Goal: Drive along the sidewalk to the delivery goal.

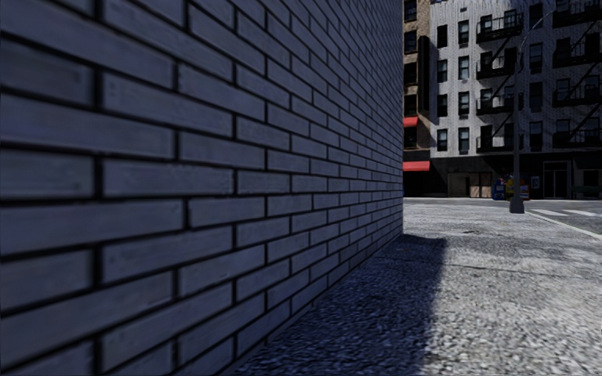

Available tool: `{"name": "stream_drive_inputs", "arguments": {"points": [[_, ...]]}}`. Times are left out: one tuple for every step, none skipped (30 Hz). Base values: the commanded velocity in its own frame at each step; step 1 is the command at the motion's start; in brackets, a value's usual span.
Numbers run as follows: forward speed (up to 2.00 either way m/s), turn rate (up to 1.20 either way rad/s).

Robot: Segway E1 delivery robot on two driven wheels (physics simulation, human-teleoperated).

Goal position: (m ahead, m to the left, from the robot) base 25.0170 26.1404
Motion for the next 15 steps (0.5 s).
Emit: {"name": "stream_drive_inputs", "arguments": {"points": [[2.0, -0.51], [2.0, -0.51], [2.0, -0.51], [2.0, -0.51], [2.0, -0.51], [2.0, -0.51], [2.0, -0.51], [2.0, -0.51], [2.0, -0.51], [2.0, -0.51], [2.0, -0.51], [2.0, -0.51], [2.0, -0.51], [2.0, -0.51], [2.0, -0.51]]}}
